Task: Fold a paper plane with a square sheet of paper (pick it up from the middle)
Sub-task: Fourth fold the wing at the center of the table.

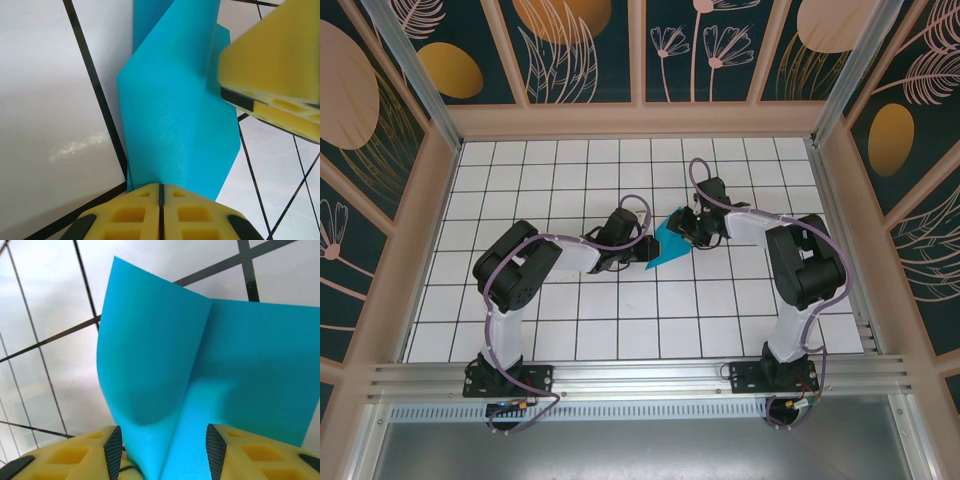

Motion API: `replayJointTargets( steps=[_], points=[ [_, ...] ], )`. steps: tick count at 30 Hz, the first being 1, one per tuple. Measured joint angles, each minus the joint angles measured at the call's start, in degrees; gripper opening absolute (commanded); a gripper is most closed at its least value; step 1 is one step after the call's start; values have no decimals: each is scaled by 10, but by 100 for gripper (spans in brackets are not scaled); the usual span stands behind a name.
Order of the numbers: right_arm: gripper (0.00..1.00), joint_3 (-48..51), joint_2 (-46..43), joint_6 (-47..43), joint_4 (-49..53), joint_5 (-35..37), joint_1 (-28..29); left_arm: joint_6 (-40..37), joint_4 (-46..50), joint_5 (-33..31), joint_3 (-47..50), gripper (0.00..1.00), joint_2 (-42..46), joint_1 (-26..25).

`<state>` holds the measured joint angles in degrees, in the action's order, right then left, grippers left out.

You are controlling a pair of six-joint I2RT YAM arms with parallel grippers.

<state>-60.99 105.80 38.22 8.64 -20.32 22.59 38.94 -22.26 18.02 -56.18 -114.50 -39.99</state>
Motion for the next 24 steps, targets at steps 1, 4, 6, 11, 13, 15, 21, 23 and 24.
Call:
replayJointTargets(
  steps=[1, 4, 6, 11, 13, 15, 21, 23, 24],
  points=[
    [53, -3, 7, -3, 5, 2, 0, 0, 0, 0, 0, 11, 0, 0],
    [56, -13, 18, -9, 15, 2, 0, -2, 1, 1, -2, 11, 0, 0],
    [57, -20, 21, -13, 20, 4, 1, -4, 2, 2, -3, 11, 0, 0],
    [66, -27, 24, -23, 25, 5, 4, -4, 5, 2, -6, 11, 0, 0],
    [70, -27, 24, -26, 24, 6, 6, -5, 5, 2, -6, 11, 0, 0],
    [71, -27, 24, -33, 23, 7, 8, -6, 5, 2, -6, 11, -1, 0],
    [65, -35, 26, -39, 37, 26, 15, -6, 5, 1, -6, 11, -2, 0],
    [62, -43, 31, -38, 49, 40, 19, -6, 5, 1, -6, 12, -2, 0],
    [61, -47, 33, -38, 55, 45, 20, -6, 5, 1, -6, 13, -2, 0]
  ],
)
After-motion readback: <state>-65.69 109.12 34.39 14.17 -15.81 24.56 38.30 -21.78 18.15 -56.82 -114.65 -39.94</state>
